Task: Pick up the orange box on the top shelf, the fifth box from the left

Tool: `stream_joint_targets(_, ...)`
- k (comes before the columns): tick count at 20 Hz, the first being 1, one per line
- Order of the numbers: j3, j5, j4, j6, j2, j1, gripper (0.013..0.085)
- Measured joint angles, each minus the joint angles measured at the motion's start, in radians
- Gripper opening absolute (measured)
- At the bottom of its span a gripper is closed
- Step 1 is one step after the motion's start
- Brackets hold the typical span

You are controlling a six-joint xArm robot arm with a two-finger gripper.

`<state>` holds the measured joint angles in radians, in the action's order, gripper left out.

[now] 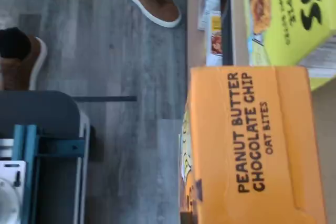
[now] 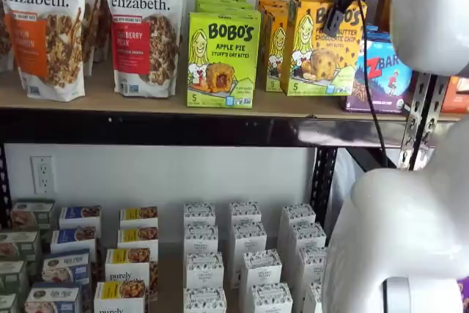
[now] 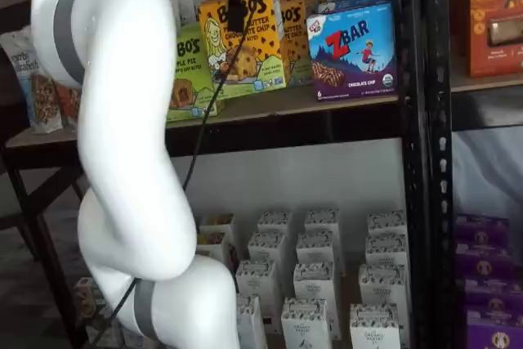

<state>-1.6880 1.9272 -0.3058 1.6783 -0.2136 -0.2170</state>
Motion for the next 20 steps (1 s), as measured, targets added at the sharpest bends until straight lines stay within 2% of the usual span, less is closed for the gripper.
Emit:
stream_joint_targets(4, 0.011, 0.035, -0.010, -0.015, -0.032, 0.005, 0.0410)
stream_joint_targets(8, 0.070, 0.036, -0.028, -0.017, -0.102, -0.004, 0.0410)
stream_joint_targets(10, 0.102, 0.029, -0.038, -0.016, -0.136, -0.010, 0.0410)
stream_joint_targets(20, 0.263, -0.038, -0.026, -0.010, -0.289, -0.007, 0.0410)
